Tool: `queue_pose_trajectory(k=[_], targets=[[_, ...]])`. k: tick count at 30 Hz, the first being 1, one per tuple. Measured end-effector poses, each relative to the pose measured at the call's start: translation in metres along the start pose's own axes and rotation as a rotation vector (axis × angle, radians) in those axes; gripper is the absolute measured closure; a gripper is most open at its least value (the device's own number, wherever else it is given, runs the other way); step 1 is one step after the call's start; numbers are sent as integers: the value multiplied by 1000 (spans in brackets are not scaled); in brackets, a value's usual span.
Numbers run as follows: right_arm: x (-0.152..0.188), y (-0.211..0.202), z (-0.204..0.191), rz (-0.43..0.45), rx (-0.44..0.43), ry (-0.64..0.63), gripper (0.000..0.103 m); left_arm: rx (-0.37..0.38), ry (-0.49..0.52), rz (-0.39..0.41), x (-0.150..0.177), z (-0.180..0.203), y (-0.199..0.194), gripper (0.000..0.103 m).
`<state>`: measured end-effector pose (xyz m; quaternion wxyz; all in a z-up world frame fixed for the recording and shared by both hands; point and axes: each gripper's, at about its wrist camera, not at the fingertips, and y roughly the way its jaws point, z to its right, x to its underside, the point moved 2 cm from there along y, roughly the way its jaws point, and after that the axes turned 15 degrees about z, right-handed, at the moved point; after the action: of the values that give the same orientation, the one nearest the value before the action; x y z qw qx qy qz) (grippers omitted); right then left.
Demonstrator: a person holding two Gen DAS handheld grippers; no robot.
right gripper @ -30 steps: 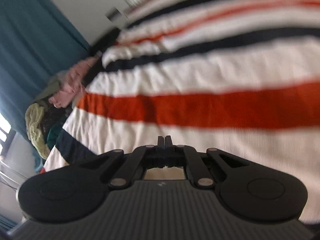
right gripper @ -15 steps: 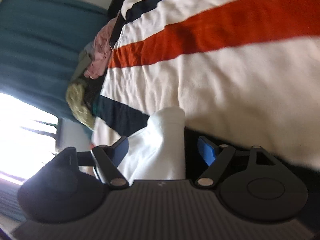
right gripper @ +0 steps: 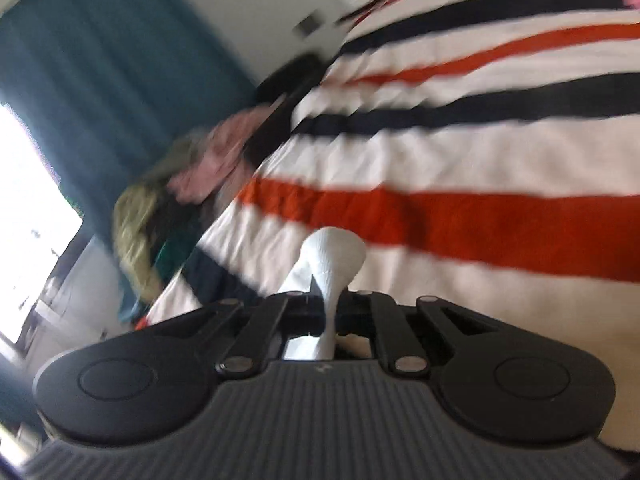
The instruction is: Fold clothes
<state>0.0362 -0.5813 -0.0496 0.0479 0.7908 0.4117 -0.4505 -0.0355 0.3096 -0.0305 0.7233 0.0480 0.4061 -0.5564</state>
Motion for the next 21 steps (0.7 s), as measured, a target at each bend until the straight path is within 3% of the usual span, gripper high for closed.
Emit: queue_pose_trajectory(k=[3,8,10,11,12,13,15,18,21], targets=[[-10,-9,33,-2,180,27,96,-4,-7,-22,2,-1,-12,94],[8,3,82,-228,362,117,92,-38,73,-44,4,3,-19,91],[8,0,91,-233,381,185,78,-57,108,-56,5,7,-23,81],[5,-2,93,-219,392,202,73,-63,136,-57,6,11,-26,71],[2,-5,92,-193,400,198,56,-71,173,-57,7,16,-29,58],[-1,-7,88,-160,404,178,38,-78,211,-56,9,21,-31,53],[-7,-12,77,-90,393,114,30,-97,307,-30,13,37,-39,34],[-11,-8,50,-9,310,-37,30,-76,449,61,22,65,-54,19],[0,5,13,-11,101,-214,30,8,512,93,39,90,-65,13]])
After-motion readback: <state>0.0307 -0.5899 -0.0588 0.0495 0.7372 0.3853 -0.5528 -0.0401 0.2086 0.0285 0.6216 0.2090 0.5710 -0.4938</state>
